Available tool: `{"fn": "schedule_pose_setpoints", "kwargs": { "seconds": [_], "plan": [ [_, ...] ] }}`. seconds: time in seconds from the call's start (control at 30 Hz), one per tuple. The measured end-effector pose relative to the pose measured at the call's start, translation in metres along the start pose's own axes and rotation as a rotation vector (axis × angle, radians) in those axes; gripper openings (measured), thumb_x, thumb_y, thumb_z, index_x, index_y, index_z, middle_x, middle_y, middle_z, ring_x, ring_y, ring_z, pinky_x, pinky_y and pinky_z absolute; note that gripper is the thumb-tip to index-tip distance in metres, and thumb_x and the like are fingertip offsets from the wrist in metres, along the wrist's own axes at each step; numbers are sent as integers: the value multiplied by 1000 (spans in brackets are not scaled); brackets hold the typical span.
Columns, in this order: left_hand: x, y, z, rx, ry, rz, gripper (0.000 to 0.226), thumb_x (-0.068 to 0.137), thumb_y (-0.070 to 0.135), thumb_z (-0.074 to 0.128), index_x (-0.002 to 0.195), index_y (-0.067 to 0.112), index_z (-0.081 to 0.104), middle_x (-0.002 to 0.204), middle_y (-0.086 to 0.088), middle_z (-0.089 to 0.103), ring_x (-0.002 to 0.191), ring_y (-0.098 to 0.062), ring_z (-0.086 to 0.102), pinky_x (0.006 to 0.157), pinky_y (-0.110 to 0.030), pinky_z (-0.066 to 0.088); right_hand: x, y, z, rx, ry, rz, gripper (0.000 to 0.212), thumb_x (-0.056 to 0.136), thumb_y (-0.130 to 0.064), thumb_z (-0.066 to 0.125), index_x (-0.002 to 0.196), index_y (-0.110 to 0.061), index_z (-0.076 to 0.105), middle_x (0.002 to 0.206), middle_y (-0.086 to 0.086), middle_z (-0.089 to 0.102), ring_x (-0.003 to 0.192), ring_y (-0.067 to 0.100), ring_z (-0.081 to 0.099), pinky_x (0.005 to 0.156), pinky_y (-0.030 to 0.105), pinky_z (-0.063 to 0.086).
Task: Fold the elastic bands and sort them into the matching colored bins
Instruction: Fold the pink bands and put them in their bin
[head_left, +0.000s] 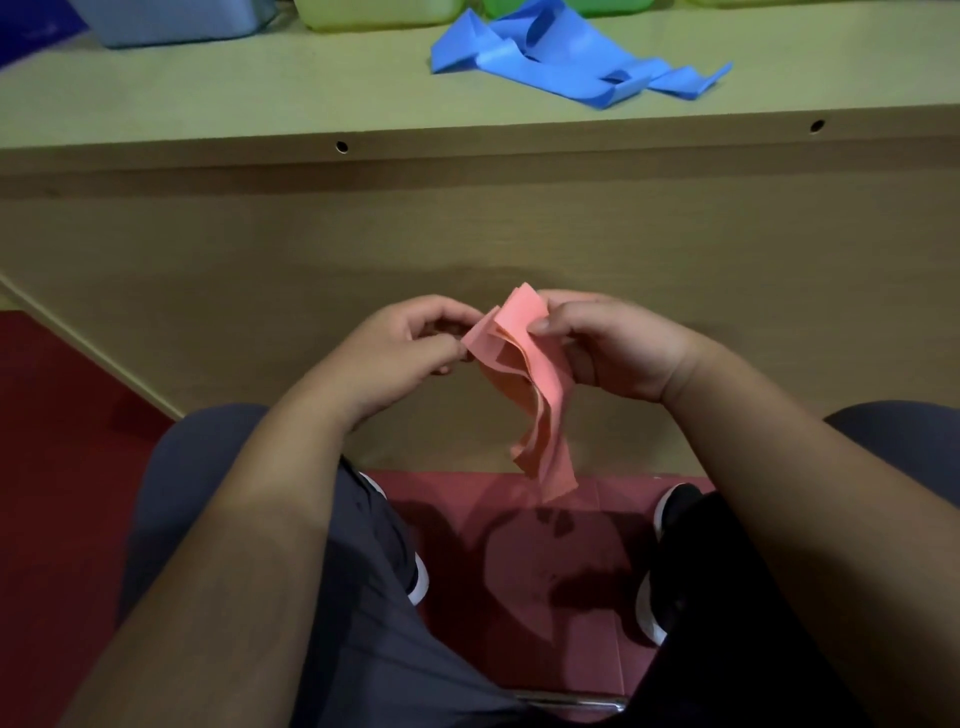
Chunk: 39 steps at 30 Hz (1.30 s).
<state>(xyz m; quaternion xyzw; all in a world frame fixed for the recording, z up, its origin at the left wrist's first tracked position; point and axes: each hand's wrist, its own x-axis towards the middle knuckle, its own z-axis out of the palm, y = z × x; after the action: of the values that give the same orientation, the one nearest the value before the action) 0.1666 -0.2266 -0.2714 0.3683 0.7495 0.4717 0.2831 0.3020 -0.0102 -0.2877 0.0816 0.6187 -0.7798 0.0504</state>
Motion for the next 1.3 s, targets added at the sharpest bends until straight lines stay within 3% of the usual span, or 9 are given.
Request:
{"fn": "schedule_pose_setpoints", "kwargs": {
  "seconds": [0.1, 0.27, 0.53, 0.6, 0.77, 0.87, 0.97, 1.13, 1.3],
  "plan": [
    [0, 4, 8, -29, 113, -6, 13, 100, 16, 71, 109, 21, 79, 106, -7, 80, 100, -20, 75, 90, -39, 57, 1, 3, 0, -46, 12, 13, 65, 83, -23, 69, 139, 6, 56, 119, 24, 57, 107, 37, 46, 79, 36, 41],
    [8, -3, 13, -11, 242, -9, 6, 95, 21, 77, 95, 22, 83, 89, -1, 81, 86, -14, 75, 79, -29, 54, 1, 4, 3, -63, -16, 19, 68, 82, -25, 71, 143, 1, 57, 124, 24, 59, 113, 37, 51, 85, 39, 44],
    [6, -2, 10, 2, 287, -7, 7, 93, 23, 79, 94, 25, 86, 91, 10, 81, 80, 3, 68, 81, -26, 53, -1, 2, 9, -34, -61, 24, 44, 89, -20, 62, 132, -19, 73, 107, 14, 63, 94, 23, 61, 78, 32, 52],
    [4, 1, 11, -3, 299, 4, 8, 93, 21, 79, 94, 25, 86, 90, 10, 81, 81, 3, 69, 79, -23, 53, 0, 2, 8, -16, -49, 20, 42, 89, -19, 63, 130, -16, 72, 93, 5, 65, 83, 16, 61, 74, 30, 52],
    [3, 1, 10, 2, 309, 31, 8, 93, 24, 79, 93, 27, 86, 92, 10, 81, 91, -5, 74, 88, -34, 57, -1, 2, 7, -63, -42, 22, 47, 96, -14, 62, 142, -6, 63, 89, 0, 69, 81, 16, 60, 81, 34, 51],
    [2, 2, 9, -6, 323, 30, 10, 93, 24, 77, 95, 28, 86, 93, 9, 82, 99, -16, 76, 91, -44, 58, 1, 4, 3, -112, 32, -5, 36, 94, -13, 67, 129, -4, 71, 100, 8, 70, 93, 24, 61, 96, 43, 46],
    [2, 2, 8, -25, 349, 41, 10, 92, 23, 77, 93, 26, 87, 91, 3, 82, 90, -18, 75, 86, -50, 60, 3, 5, -2, -256, 116, -21, 26, 92, -18, 71, 116, -10, 76, 104, 6, 71, 102, 22, 61, 101, 41, 44],
    [3, 1, 4, -27, 356, 38, 11, 94, 21, 77, 90, 25, 86, 83, 5, 80, 73, -4, 71, 73, -36, 59, 0, 4, -6, -369, 170, -84, 21, 100, -12, 70, 115, 3, 72, 102, 11, 71, 97, 22, 63, 95, 41, 48],
    [7, -2, 4, -86, 336, -13, 10, 94, 17, 77, 89, 20, 85, 80, -6, 79, 72, -11, 69, 68, -34, 58, -1, 6, -1, -397, 98, -127, 25, 102, -10, 70, 118, 8, 69, 106, 13, 70, 96, 22, 62, 91, 38, 51]
  ]
}}
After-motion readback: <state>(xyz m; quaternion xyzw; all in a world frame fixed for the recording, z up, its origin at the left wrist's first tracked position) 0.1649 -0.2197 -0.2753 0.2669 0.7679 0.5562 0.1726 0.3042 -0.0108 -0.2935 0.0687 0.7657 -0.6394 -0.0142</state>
